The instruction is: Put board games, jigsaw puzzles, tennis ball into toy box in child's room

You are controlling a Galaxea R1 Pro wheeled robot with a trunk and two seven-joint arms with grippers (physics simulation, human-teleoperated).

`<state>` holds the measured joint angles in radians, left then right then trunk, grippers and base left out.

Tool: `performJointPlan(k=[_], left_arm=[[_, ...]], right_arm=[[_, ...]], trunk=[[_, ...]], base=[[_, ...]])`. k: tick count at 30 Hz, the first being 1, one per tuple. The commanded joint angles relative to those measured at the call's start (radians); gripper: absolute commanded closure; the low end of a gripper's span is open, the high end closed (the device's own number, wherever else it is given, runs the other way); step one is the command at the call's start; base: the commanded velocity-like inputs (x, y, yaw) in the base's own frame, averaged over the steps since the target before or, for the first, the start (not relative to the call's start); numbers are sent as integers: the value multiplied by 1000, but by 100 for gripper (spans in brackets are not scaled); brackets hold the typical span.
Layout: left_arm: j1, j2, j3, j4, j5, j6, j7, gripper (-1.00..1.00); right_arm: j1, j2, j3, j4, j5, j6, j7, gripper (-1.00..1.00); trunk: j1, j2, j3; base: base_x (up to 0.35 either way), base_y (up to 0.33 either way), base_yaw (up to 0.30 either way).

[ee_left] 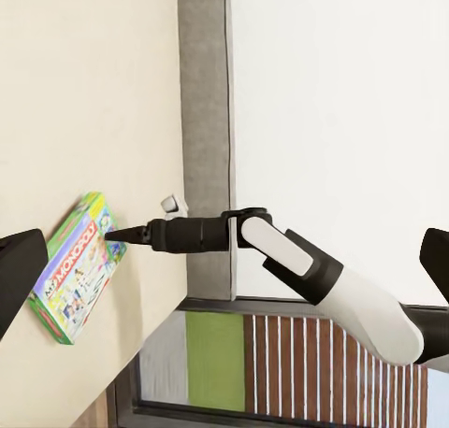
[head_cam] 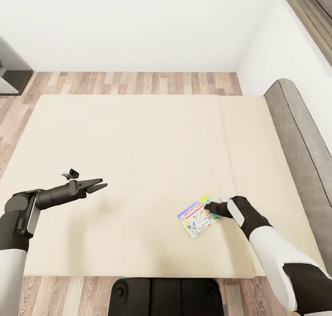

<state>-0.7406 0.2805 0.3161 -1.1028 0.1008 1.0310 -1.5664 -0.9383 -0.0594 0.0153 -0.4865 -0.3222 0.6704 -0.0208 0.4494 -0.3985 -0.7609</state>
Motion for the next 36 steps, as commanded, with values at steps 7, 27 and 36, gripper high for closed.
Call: performJointPlan(k=[7,27,36], left_arm=[[0,0,0,0,-1,11,-4,-100],[0,0,0,0,-1,11,-4,-100],[0,0,0,0,-1,11,-4,-100]], right_arm=[[1,0,2,-1,-5,5,-2,-100],[6,-2,2,1,-5,5,-1,-100],[7,-10,1,2,-5,4,45,-100]], trunk=[[1,-2,-1],[1,-2,3],[1,-2,3]], base=[[0,0,0],[0,0,0],[0,0,0]])
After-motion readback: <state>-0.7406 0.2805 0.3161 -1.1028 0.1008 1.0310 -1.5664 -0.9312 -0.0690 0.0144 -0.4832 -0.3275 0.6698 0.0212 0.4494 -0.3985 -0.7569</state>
